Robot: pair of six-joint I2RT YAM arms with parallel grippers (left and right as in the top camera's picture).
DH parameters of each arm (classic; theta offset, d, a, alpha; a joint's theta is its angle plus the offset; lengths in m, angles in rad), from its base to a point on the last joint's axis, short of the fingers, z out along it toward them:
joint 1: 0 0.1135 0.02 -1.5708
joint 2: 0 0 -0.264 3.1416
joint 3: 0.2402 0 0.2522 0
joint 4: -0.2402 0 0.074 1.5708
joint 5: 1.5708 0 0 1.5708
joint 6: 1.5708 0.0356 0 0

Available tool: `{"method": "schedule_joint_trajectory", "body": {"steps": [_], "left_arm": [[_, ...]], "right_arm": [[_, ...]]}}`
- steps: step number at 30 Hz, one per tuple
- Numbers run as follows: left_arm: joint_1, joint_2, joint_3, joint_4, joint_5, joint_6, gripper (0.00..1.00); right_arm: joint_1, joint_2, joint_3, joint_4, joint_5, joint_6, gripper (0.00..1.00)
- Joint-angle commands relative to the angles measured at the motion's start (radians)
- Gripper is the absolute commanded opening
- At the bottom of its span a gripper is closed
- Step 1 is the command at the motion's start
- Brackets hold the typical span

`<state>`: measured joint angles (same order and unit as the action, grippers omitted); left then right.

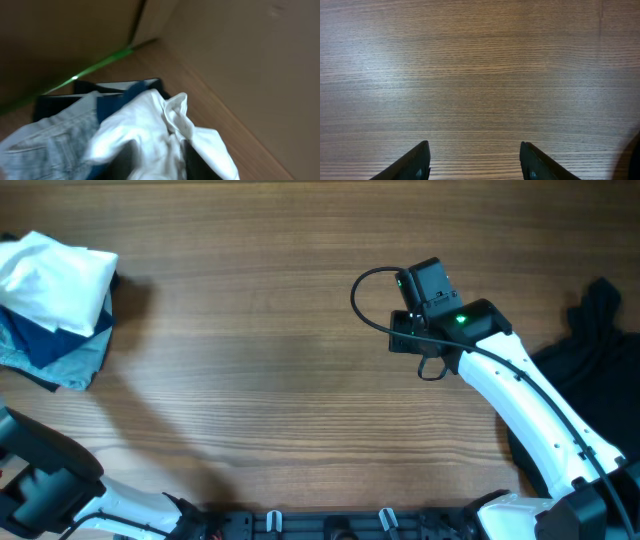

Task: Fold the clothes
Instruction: 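Place the folded T-shirt on the blue clothes stack with the left gripper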

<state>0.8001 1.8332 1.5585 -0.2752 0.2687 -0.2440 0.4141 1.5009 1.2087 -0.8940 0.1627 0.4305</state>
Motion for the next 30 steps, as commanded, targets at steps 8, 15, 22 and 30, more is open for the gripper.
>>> {"method": "schedule_joint_trajectory", "body": {"steps": [8, 15, 22, 30], "left_arm": [[0.1, 0.013, 0.007, 0.008, 0.079, 0.0, 1.0], [0.029, 0.027, 0.003, -0.055, 0.09, 0.003, 0.59], [0.023, 0.135, 0.003, -0.039, 0.025, 0.004, 0.63], [0.022, 0.185, 0.003, -0.004, 0.032, 0.003, 0.19]], "right_arm": [[-0.003, -0.016, 0.01, 0.01, 0.024, 0.014, 0.59], [-0.003, -0.016, 0.01, 0.011, 0.024, 0.014, 0.59], [-0.003, -0.016, 0.01, 0.01, 0.021, 0.015, 0.6], [-0.003, -0.016, 0.01, 0.01, 0.02, 0.017, 0.6]]}}
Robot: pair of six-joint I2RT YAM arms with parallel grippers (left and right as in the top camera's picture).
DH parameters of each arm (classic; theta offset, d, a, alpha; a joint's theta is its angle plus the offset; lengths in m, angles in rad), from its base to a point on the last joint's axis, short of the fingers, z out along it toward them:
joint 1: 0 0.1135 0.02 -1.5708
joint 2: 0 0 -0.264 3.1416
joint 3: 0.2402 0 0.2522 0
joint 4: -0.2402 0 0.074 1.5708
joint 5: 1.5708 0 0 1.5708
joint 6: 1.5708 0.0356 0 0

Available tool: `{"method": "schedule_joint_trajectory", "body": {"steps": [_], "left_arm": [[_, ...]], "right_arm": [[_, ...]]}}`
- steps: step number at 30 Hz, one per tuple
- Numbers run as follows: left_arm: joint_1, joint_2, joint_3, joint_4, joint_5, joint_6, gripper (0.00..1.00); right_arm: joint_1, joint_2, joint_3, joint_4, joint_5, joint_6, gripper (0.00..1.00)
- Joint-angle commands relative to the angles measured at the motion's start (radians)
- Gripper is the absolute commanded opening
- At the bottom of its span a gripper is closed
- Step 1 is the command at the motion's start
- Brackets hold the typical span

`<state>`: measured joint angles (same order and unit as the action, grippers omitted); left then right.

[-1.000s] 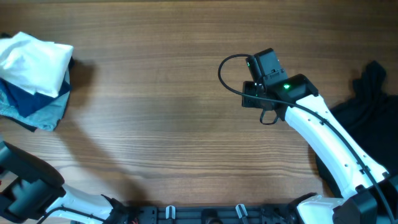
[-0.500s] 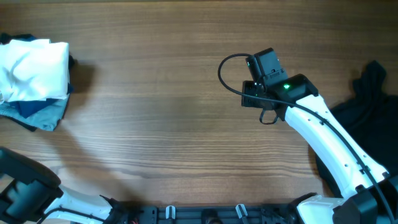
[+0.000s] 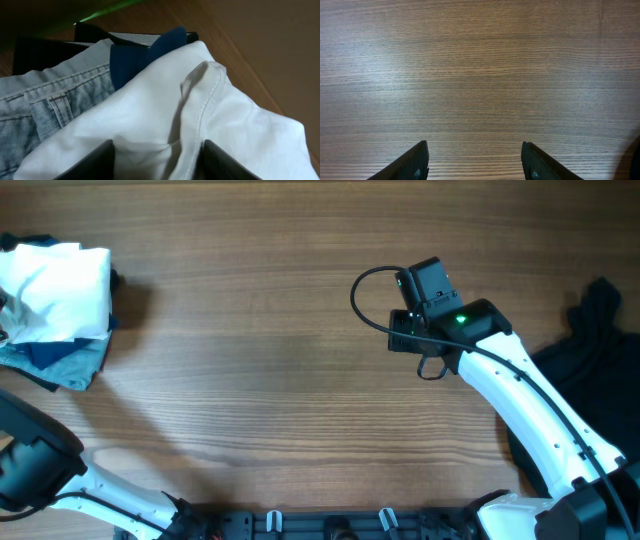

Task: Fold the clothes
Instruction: 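Place the folded T-shirt on the blue clothes stack with the left gripper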

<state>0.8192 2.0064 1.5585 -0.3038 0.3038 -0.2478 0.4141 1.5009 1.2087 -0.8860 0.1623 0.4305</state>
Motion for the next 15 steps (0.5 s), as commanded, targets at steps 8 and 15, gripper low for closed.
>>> {"method": "schedule_joint_trajectory", "body": {"steps": [8, 15], "left_arm": [[0.003, -0.007, 0.003, 0.275, 0.118, -0.056, 0.04], [0.015, -0.007, 0.003, 0.058, 0.099, -0.045, 0.62]], "right_arm": [[-0.003, -0.016, 0.01, 0.002, 0.021, 0.017, 0.6], [-0.003, -0.016, 0.01, 0.003, 0.021, 0.017, 0.6]]}}
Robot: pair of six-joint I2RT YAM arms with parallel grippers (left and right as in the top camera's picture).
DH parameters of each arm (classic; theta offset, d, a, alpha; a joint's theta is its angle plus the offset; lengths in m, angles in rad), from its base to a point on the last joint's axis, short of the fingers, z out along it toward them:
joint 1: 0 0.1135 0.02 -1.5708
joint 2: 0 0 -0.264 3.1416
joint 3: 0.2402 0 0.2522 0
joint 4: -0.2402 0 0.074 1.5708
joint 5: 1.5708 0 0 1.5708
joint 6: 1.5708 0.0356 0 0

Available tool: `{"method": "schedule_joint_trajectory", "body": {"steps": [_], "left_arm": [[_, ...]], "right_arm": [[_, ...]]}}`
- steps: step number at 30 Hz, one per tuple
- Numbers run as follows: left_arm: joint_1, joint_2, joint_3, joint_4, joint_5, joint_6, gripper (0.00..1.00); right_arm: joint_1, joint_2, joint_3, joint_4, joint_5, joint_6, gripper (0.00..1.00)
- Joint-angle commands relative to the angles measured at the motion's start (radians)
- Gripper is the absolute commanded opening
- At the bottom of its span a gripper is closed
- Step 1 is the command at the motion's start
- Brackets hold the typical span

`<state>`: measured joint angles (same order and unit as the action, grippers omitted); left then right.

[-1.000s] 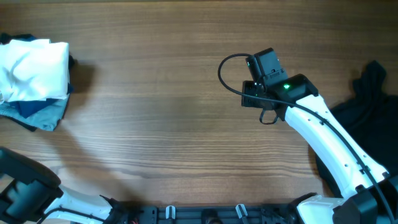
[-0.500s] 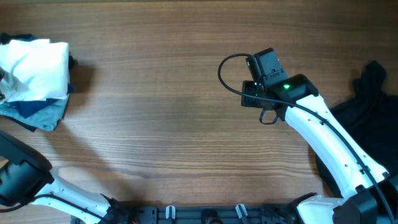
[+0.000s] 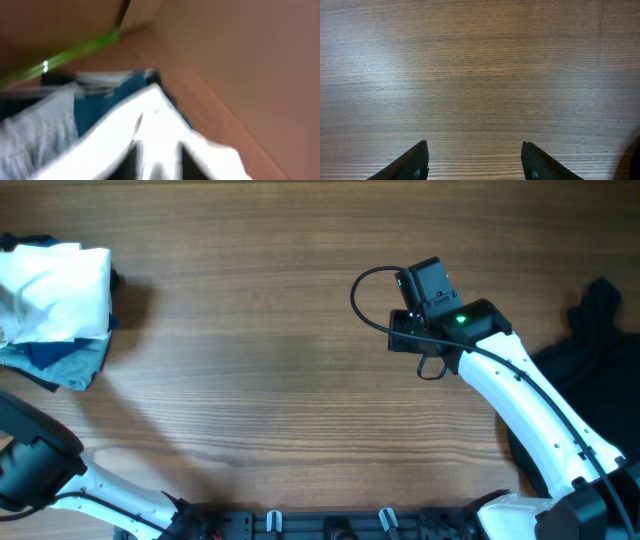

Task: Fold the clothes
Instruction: 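Place the folded T-shirt on the blue clothes stack with the left gripper, then release the T-shirt and withdraw the left gripper from the stack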

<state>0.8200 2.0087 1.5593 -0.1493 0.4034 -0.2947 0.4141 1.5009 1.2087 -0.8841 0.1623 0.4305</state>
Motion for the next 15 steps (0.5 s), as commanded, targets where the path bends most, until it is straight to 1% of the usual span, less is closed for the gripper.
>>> {"method": "schedule_joint_trajectory", "body": {"steps": [1, 4, 7, 9, 10, 11, 12, 13, 14, 15], "left_arm": [[0.021, -0.01, 0.003, -0.128, -0.01, 0.002, 0.63], [0.039, -0.01, 0.002, -0.177, -0.023, 0.002, 0.64], [0.042, -0.01, 0.002, -0.179, -0.023, 0.002, 0.66], [0.039, -0.01, 0.002, -0.182, -0.022, 0.002, 0.61], [0.035, -0.01, 0.002, -0.182, -0.018, 0.002, 0.53], [0.032, -0.01, 0.002, -0.182, -0.018, 0.002, 0.49], [0.029, -0.01, 0.002, -0.185, -0.018, 0.002, 0.49], [0.027, -0.009, 0.002, -0.187, -0.017, 0.002, 0.52], [0.022, -0.009, 0.002, -0.192, -0.014, 0.002, 0.54], [0.018, -0.006, 0.002, -0.196, -0.015, 0.002, 0.53]], "right_arm": [[-0.003, -0.016, 0.01, 0.001, 0.021, 0.017, 0.61], [-0.003, -0.016, 0.01, 0.001, 0.021, 0.015, 0.62], [-0.003, -0.016, 0.01, 0.002, 0.021, 0.015, 0.63], [-0.003, -0.016, 0.01, 0.003, 0.021, 0.016, 0.62], [-0.003, -0.016, 0.01, 0.005, 0.021, 0.017, 0.63], [-0.003, -0.016, 0.01, 0.006, 0.021, 0.017, 0.63], [-0.003, -0.016, 0.01, 0.008, 0.021, 0.016, 0.63], [-0.003, -0.016, 0.01, 0.008, 0.021, 0.017, 0.63], [-0.003, -0.016, 0.01, 0.008, 0.021, 0.016, 0.63], [-0.003, -0.016, 0.01, 0.008, 0.021, 0.016, 0.62]]}}
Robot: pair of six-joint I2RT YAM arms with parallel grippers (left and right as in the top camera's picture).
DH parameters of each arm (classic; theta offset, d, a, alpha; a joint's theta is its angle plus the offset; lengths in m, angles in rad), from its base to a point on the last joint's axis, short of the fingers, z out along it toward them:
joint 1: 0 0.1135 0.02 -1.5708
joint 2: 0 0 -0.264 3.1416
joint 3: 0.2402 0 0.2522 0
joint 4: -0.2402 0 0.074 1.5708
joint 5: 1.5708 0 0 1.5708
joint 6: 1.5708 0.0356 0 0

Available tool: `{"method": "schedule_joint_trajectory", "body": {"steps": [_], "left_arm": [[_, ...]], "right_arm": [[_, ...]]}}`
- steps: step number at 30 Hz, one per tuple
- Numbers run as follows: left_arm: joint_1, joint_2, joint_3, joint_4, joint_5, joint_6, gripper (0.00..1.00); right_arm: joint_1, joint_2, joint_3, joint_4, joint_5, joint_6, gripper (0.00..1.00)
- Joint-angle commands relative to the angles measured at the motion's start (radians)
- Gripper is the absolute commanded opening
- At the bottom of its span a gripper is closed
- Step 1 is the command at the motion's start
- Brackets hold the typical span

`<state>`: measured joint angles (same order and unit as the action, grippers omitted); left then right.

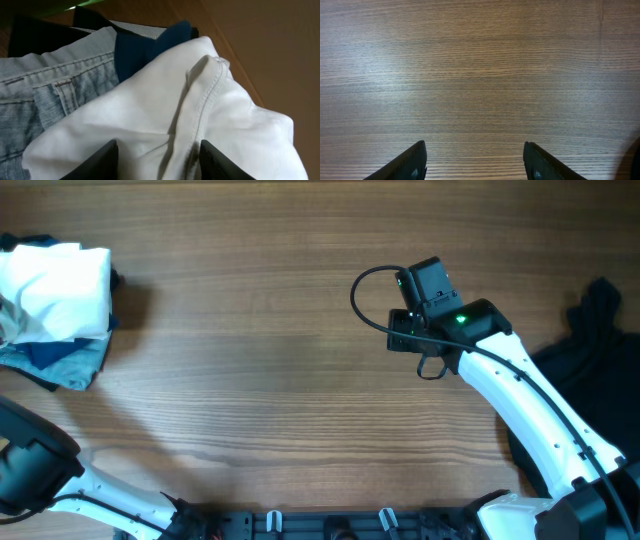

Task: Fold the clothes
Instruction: 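Release the T-shirt and withdraw the left gripper from the stack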

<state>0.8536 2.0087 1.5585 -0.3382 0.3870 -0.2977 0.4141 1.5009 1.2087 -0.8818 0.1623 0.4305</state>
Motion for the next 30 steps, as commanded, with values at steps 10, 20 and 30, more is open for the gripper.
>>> {"method": "schedule_joint_trajectory", "body": {"steps": [10, 20, 30], "left_arm": [[-0.026, 0.021, 0.003, 0.117, 0.096, 0.0, 0.04], [-0.033, 0.027, 0.003, 0.312, 0.002, -0.046, 0.04], [-0.024, 0.011, 0.003, 0.216, -0.085, 0.055, 0.24]], "right_arm": [[-0.003, -0.016, 0.01, 0.005, 0.021, 0.017, 0.62], [-0.003, -0.016, 0.01, 0.006, 0.021, 0.017, 0.62], [-0.003, -0.016, 0.01, -0.002, 0.021, 0.017, 0.63]]}}
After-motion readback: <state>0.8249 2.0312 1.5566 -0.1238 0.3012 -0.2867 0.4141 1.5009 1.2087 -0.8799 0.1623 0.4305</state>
